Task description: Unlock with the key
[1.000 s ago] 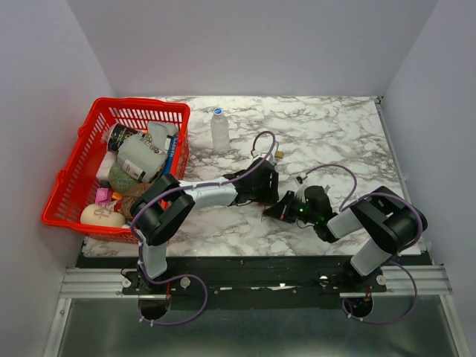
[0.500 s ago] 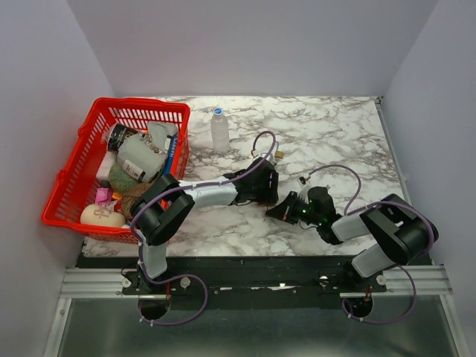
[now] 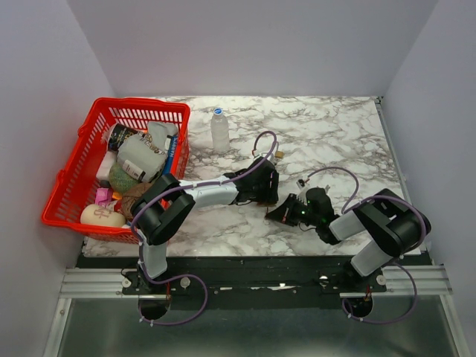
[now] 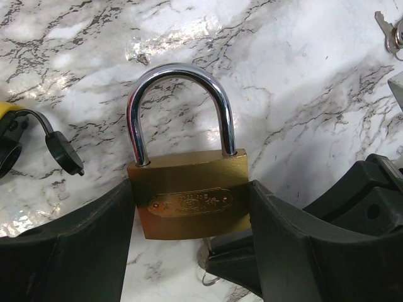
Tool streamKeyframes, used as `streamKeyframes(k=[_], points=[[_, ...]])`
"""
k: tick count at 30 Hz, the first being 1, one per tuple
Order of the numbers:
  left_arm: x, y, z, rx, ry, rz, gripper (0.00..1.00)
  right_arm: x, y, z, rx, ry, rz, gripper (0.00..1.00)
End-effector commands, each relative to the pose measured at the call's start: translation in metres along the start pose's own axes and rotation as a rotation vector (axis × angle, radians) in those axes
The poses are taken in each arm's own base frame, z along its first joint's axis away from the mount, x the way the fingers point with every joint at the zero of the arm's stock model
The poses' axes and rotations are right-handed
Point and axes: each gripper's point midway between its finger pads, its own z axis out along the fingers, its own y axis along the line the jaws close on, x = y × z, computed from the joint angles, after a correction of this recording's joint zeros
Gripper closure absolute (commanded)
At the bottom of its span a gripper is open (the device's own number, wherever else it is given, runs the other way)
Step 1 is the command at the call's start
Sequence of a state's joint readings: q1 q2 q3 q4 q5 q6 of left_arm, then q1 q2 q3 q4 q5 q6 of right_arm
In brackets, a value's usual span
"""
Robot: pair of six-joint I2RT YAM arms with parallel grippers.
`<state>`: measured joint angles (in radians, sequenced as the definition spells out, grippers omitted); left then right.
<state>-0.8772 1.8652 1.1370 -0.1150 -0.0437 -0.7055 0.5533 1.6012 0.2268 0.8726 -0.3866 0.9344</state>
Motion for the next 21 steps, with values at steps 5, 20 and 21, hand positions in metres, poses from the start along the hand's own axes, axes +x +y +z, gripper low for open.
streamKeyframes(k=[5, 20, 21], points=[[-0.0031, -0.0027, 0.0011, 0.010, 0.009, 0.000, 1.00, -0.0063, 0.0072, 0.0045, -0.029, -0.018, -0.022, 0.99], [-0.0020, -0.0028, 0.0006, 0.015, 0.010, 0.002, 1.00, -0.0122, 0.0065, 0.0085, -0.010, -0.026, -0.050, 0.99], [-0.0019, -0.0031, 0.0006, 0.016, 0.011, 0.002, 1.00, -0.0119, 0.0058, 0.0090, -0.008, -0.024, -0.047, 0.99]])
